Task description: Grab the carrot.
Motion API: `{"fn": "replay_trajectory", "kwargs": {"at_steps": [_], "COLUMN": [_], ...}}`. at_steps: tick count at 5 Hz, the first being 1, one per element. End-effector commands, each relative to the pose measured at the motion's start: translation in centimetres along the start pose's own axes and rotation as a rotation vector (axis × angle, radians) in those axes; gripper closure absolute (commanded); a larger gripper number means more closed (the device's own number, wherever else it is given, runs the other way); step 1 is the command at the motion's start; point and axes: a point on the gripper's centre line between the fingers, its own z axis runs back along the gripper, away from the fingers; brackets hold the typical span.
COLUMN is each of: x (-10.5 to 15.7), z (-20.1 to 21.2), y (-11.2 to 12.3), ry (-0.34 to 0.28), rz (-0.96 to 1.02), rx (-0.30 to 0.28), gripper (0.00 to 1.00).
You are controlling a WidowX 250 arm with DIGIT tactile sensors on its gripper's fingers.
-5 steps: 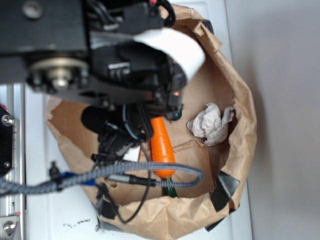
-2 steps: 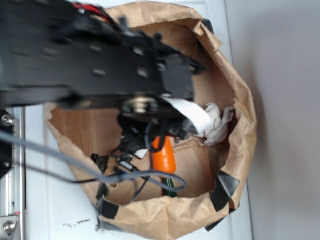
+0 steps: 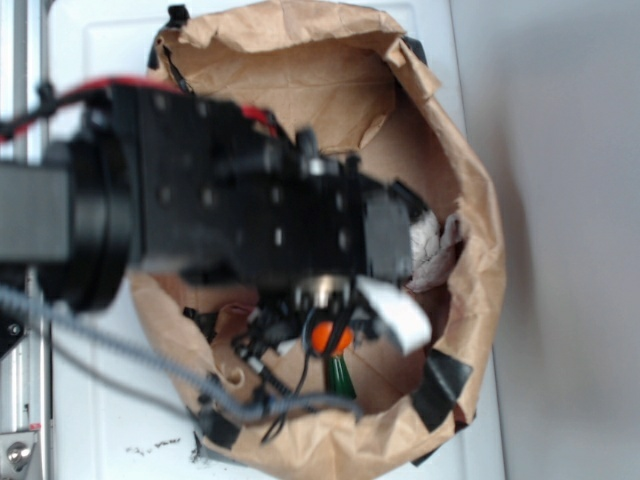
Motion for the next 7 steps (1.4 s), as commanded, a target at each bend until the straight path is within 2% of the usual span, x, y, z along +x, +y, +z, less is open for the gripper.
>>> {"fn": "replay_trajectory", "kwargs": {"at_steps": [1,3,4,5,6,7], "x": [2.2,2.2,1.5,1.0,-0.1,-1.8], "z": [-0.4,-4.3,-3.8,-1.2,2.6,7.3], "y": [-2.1,0.9,2.1,2.9,3.6,3.8], "ry": [-0.037,0.015,-0.006,-0.078,-0.166,-0.254], "rz": [-0.098,-0.056,-0.005,0.026,0.092,0.204], "rx": [0.003,0.024,0.010,-0.004,0.019,0.091], "gripper": [0.00,0.00,1.00,1.00,1.00,1.00]}}
